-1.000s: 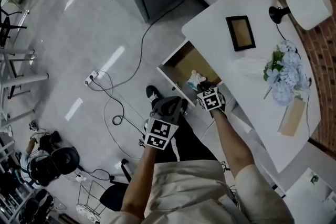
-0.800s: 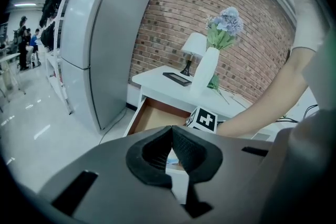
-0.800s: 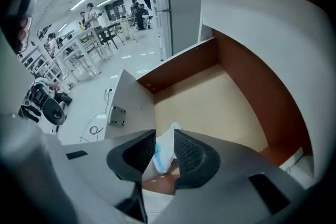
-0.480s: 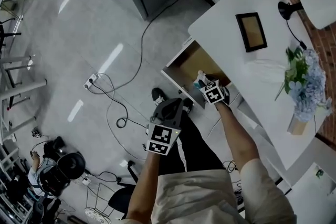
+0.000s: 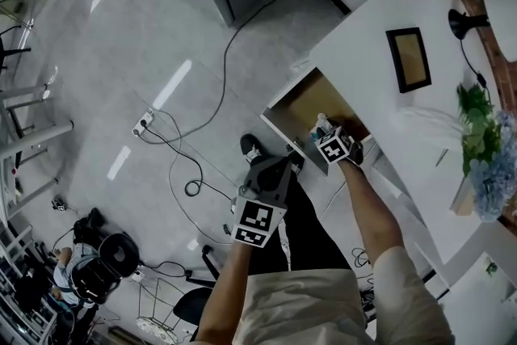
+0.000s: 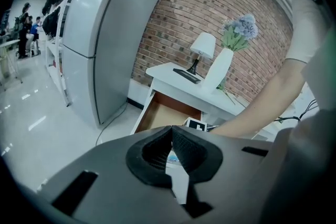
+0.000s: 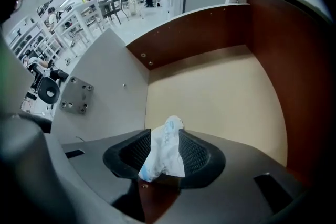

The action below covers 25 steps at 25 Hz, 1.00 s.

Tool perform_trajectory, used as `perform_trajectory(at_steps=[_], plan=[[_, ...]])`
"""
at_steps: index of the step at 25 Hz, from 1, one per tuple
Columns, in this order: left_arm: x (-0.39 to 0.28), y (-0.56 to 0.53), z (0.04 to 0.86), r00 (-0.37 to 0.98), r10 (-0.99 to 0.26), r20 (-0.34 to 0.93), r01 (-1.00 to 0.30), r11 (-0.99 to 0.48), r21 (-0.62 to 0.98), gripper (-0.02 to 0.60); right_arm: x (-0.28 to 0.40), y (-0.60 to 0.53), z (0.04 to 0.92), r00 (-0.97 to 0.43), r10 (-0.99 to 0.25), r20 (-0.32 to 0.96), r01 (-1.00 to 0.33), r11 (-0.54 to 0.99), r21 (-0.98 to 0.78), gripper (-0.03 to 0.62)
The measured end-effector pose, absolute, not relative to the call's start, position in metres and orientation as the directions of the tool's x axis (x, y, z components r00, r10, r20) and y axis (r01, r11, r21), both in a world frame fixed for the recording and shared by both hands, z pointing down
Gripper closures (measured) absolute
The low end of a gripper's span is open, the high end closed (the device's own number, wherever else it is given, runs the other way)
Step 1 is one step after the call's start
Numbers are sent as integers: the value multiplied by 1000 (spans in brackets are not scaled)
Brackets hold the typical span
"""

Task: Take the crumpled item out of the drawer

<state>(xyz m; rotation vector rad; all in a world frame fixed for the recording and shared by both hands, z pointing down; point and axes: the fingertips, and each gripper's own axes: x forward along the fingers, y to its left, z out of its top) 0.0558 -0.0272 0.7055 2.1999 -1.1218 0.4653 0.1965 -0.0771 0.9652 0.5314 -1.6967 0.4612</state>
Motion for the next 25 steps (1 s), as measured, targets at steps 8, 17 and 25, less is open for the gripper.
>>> perform_trajectory(at_steps=[8,17,25], plan=[[34,-37,716,588,-596,547,-809,-422,409,565,194,-84,985,-65,-72,995,-543,840,25,387],[14,-39,736,576,-592,564,-817,-403,412,565,194,-82,987,-39,-74,996,-503,863,45,515],[24,-39,719,566,-605,560,-824,-408,393,565,189,-95,950,-101,-146,984,-562,824,65,526]])
